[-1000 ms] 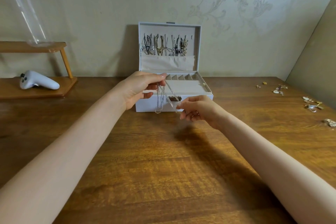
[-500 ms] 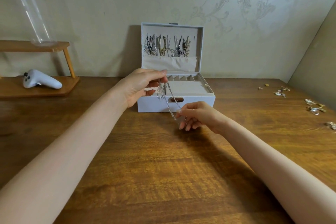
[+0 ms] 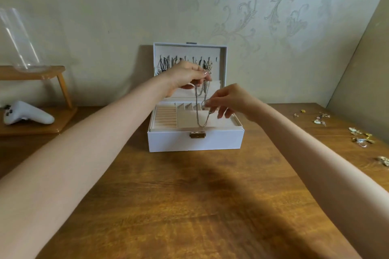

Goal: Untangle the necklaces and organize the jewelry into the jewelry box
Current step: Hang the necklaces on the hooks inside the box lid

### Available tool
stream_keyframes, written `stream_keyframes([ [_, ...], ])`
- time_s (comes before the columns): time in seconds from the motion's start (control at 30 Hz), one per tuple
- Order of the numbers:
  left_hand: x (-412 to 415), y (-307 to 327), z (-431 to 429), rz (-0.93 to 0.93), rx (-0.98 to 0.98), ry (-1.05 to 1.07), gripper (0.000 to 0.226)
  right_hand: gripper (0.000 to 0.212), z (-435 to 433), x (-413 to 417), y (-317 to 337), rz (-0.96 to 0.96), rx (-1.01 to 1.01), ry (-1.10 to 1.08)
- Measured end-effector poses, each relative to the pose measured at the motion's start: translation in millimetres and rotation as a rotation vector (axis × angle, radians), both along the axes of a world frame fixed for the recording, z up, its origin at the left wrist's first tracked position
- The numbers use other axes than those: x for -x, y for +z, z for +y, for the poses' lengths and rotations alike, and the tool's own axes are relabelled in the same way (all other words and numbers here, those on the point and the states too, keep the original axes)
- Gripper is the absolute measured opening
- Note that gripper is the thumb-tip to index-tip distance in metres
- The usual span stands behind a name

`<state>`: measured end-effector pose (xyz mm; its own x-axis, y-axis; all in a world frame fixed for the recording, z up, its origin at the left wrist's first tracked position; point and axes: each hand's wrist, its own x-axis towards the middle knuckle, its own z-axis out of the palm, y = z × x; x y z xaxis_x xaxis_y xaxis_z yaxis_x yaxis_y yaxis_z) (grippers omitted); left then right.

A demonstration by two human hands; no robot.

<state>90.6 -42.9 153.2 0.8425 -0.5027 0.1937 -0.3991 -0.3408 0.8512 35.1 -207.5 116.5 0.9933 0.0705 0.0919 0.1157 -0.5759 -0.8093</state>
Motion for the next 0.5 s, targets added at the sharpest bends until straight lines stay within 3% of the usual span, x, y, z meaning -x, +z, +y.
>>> stream_keyframes([
  [0.1, -23, -5, -10, -0.073, -0.146, -0.004, 0.025, 0.018, -11, -28, 4, -0.007, 0.063, -0.085],
  [0.27, -53, -10, -27, -0.190, -0.319, -0.017, 0.024, 0.046, -23, -67, 13, -0.079, -0.266, -0.005],
  [0.4, -74, -13, -38, -0.292, -0.412, -0.024, 0.013, 0.032, -28, -90, 11, -0.015, -0.256, 0.089],
  [0.5, -89, -15, -43, -0.353, -0.343, 0.031, 0.005, 0.016, -34, -105, 5, -0.014, -0.280, 0.076],
])
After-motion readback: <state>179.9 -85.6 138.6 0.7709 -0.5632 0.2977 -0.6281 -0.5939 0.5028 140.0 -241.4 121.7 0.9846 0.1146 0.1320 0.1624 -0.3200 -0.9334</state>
